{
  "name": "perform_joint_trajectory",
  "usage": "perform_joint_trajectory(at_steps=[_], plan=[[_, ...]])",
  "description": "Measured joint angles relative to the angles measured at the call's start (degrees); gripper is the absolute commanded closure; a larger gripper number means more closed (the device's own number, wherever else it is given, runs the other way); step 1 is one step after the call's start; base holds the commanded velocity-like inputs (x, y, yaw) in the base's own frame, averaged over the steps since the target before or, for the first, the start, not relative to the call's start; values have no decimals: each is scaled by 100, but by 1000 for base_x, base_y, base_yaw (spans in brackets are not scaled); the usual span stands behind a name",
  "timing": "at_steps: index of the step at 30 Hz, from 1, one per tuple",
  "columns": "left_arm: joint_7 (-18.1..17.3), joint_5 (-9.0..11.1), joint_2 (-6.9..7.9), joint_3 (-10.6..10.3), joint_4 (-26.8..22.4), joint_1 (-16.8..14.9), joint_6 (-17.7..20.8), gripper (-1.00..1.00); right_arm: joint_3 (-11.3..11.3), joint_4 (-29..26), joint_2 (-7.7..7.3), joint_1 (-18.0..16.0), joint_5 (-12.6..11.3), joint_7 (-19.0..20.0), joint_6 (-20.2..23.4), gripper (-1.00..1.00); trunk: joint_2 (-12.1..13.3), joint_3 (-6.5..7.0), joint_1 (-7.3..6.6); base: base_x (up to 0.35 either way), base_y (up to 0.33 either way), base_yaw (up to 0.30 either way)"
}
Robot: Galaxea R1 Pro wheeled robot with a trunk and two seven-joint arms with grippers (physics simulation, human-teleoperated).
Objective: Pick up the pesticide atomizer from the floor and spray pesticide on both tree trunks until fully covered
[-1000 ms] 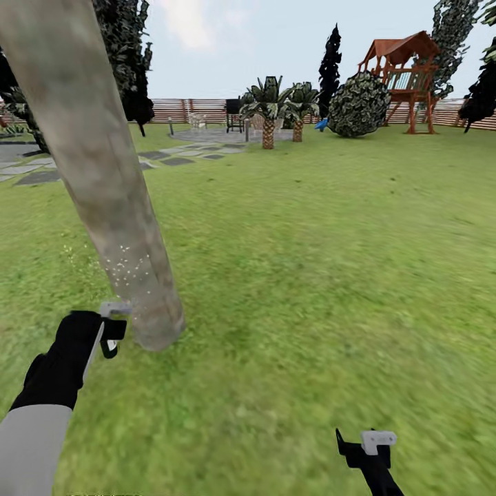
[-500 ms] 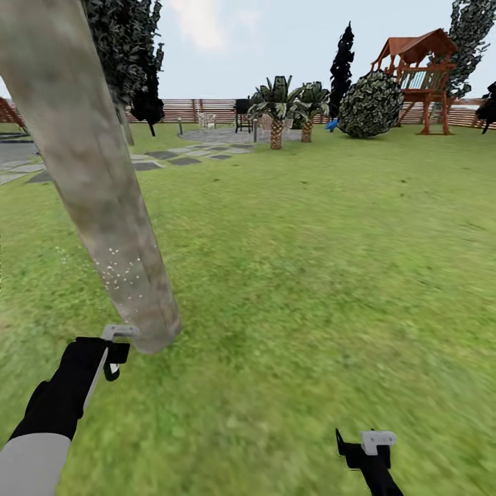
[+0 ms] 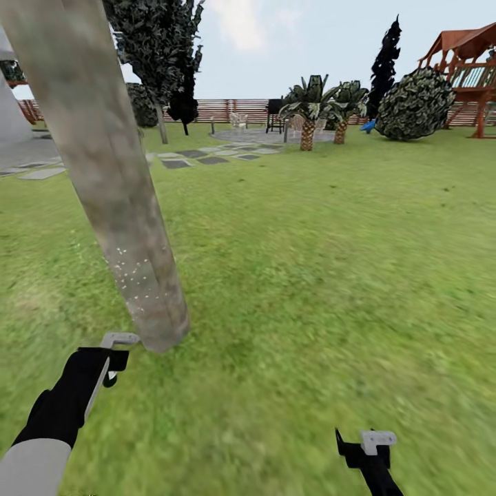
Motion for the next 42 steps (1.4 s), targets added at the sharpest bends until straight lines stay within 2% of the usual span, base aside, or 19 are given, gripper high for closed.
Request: perform_joint_trajectory(at_steps=[9,14,20,42], plan=[[5,-3,-70,4,4,0,-19,100,0,-1,0,2,0,0,0,-100,0,0,0,165,-252,38],[1,-6,-73,205,4,0,-27,100,0,-5,0,1,0,0,0,-100,0,0,0,168,-251,0],[4,-1,-74,228,4,0,-32,100,0,-2,-1,0,0,0,0,-100,0,0,0,168,-251,22],[5,-11,-74,220,12,0,-34,100,0,-1,0,0,0,0,0,-100,0,0,0,163,-251,255]])
